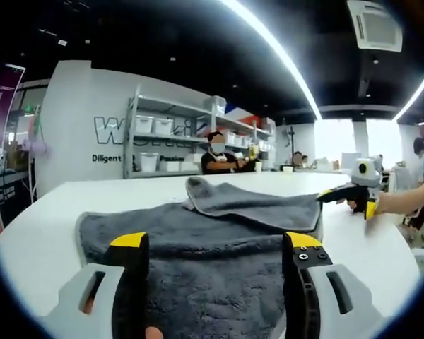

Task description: Fold the towel on the table until its edges align and the towel forms a compact rectangular stack.

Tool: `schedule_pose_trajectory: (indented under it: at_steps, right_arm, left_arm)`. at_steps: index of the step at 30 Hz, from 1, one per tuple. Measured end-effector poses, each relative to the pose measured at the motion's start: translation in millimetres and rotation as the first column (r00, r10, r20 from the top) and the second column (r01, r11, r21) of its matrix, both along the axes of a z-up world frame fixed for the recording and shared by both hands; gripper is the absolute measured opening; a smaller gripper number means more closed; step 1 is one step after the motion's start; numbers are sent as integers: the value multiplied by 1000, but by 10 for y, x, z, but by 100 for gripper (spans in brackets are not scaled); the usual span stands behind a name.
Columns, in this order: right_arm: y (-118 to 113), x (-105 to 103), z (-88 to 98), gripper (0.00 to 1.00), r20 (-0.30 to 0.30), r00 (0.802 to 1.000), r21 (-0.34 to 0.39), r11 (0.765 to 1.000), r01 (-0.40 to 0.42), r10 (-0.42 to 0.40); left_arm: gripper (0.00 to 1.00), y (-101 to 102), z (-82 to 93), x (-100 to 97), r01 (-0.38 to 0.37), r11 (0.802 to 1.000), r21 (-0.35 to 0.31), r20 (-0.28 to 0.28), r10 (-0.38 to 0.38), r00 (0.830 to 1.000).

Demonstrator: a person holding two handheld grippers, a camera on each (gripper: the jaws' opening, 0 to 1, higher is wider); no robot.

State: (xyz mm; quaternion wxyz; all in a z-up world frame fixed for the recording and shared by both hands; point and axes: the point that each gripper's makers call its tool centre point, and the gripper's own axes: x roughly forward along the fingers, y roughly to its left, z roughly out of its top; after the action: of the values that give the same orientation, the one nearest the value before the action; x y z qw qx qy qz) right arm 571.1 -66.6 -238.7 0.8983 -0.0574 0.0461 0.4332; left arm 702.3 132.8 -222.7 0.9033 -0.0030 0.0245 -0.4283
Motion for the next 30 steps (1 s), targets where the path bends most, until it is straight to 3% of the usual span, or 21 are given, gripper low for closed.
schedule_pose_trajectory:
  at_steps: [9, 23, 30]
  right_arm:
    - [97, 121, -45, 77, -15, 1000, -16, 1000, -8, 8]
    - [313, 479, -166, 61, -7, 1000, -110, 994, -14, 13]
    - [381, 601, -64, 48, 18, 999, -63, 998, -26, 27]
  left_arm:
    - [75, 12, -12, 5, -5, 1000, 2, -5, 5, 1000]
    - [75, 11, -17, -23, -7, 1000, 1, -4, 7, 1000]
    - [75, 10, -16, -14, -5, 1000, -2, -5, 5, 1000]
